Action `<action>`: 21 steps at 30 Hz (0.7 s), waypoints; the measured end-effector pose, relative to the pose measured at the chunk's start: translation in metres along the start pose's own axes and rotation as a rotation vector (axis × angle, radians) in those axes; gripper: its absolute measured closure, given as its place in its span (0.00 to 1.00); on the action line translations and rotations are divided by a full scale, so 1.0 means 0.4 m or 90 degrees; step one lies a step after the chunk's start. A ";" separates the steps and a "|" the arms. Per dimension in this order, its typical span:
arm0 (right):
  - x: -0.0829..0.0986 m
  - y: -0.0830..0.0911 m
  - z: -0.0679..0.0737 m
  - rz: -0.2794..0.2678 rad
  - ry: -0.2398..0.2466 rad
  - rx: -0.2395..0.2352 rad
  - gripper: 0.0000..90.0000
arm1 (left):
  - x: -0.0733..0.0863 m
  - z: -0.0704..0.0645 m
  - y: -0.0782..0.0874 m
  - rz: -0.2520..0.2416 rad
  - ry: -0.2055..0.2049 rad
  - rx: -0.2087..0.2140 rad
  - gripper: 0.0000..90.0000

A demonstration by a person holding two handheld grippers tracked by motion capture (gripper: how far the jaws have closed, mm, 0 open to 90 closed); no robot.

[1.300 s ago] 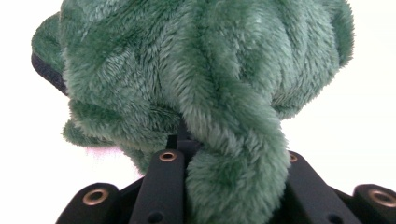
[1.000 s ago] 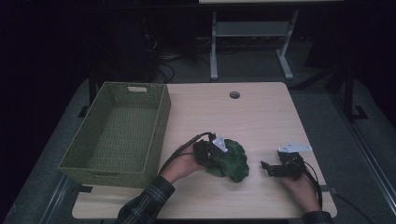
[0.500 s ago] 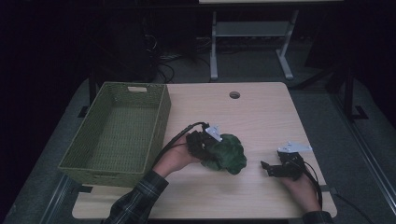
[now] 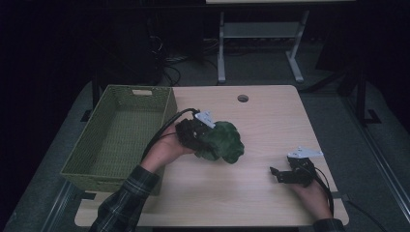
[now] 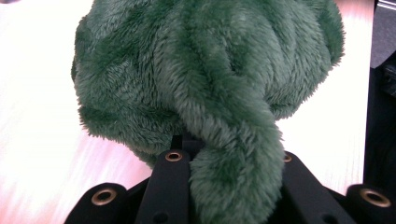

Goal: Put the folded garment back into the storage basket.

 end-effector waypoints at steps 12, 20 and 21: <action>0.000 0.000 0.000 0.000 0.000 0.000 0.17 | 0.040 0.025 0.154 -0.008 0.031 -0.063 0.86; 0.000 0.000 0.000 0.000 -0.001 0.000 0.17 | 0.084 0.037 0.226 -0.021 0.058 -0.099 0.86; 0.000 0.000 0.000 0.000 -0.001 0.000 0.17 | 0.091 0.039 0.235 -0.021 0.060 -0.103 0.86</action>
Point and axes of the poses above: each handheld gripper's, and its own axes: y roughly backward along the jaws, x roughly out of its underside, z roughly to its left, the point moved 2 cm from there along -y, roughly forward along the jaws, and after that the axes turned 9 degrees about x, right-handed, at the moved point
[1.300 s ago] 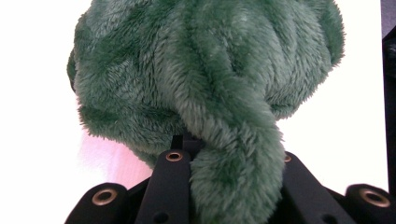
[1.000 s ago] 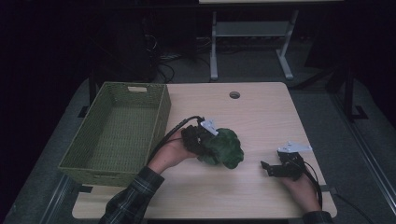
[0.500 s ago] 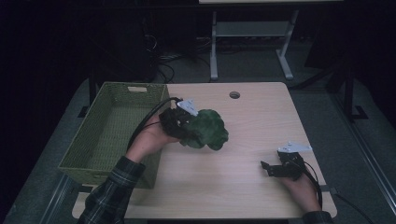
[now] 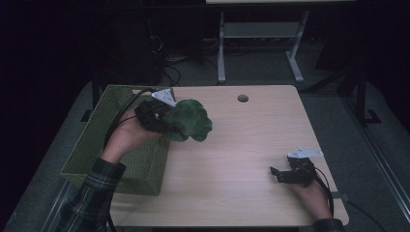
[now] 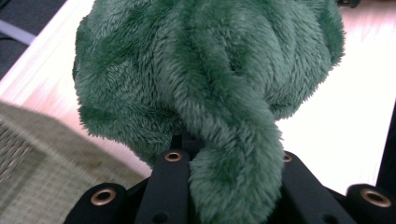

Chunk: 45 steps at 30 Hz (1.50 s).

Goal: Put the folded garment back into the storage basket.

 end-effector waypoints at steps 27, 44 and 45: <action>-0.001 -0.001 0.000 0.000 0.000 0.002 0.17 | 0.206 0.098 0.118 0.018 0.128 -0.131 0.85; -0.001 -0.001 0.000 0.001 -0.001 0.001 0.17 | 0.348 0.154 0.064 0.048 0.220 -0.164 0.85; -0.001 -0.001 0.000 0.001 0.001 0.002 0.17 | 0.354 0.155 0.058 0.052 0.225 -0.163 0.85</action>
Point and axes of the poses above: each handheld gripper's, and its own axes: y roughly backward along the jaws, x roughly out of its underside, z roughly to its left, the point moved 2 cm from there along -y, roughly forward along the jaws, and after that the axes turned 9 degrees about x, right-handed, at the moved point
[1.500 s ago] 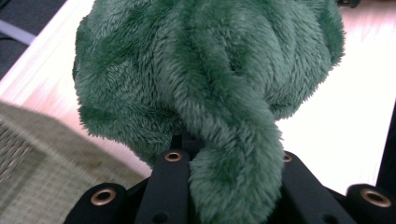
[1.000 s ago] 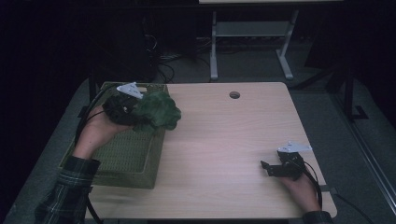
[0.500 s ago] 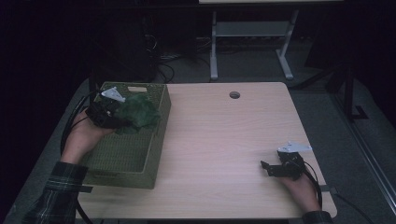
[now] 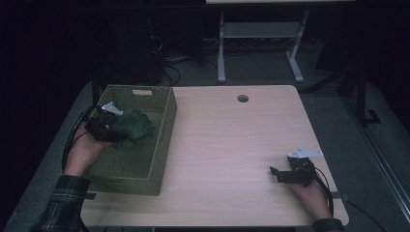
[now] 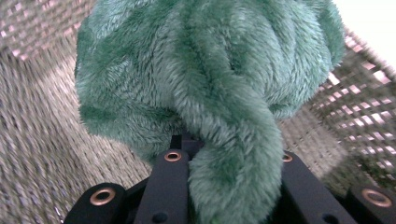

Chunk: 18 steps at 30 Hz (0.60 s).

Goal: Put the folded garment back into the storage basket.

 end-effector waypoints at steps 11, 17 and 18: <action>0.000 0.000 0.000 0.000 -0.001 -0.001 0.17 | 0.028 -0.001 -0.066 0.025 0.018 0.004 0.85; 0.000 0.000 0.001 0.000 -0.003 -0.001 0.17 | 0.047 0.003 -0.113 0.038 0.036 0.015 0.85; 0.000 0.000 0.001 -0.001 -0.003 -0.001 0.17 | 0.050 0.004 -0.121 0.043 0.034 0.015 0.85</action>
Point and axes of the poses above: each handheld gripper's, and its own axes: y roughly backward along the jaws, x roughly out of its underside, z roughly to its left, the point moved 2 cm from there along -y, roughly forward along the jaws, and after that the axes turned 9 degrees about x, right-handed, at the moved point
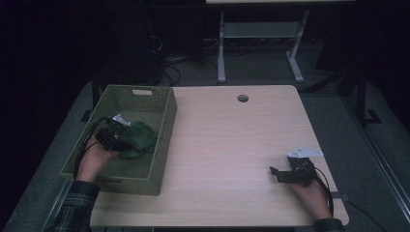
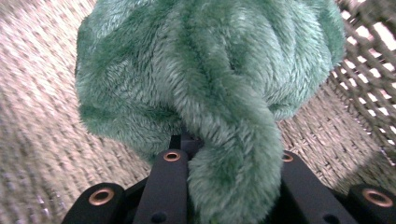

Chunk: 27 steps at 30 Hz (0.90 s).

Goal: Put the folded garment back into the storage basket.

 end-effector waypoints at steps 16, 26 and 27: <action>0.000 0.000 0.000 0.000 0.002 0.000 0.17 | 0.014 0.005 -0.039 0.003 0.012 0.000 0.66; 0.000 0.000 0.000 0.000 0.001 0.000 0.17 | 0.013 0.002 0.002 -0.046 0.033 0.020 0.22; 0.000 0.000 0.000 0.000 0.001 0.000 0.17 | 0.011 0.000 0.008 -0.053 0.035 0.023 0.20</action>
Point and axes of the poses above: each handheld gripper's, and its own axes: y roughly backward along the jaws, x roughly out of its underside, z roughly to its left, the point moved 2 cm from there along -y, roughly forward along the jaws, and after that the axes turned 9 degrees about x, right-handed, at the moved point
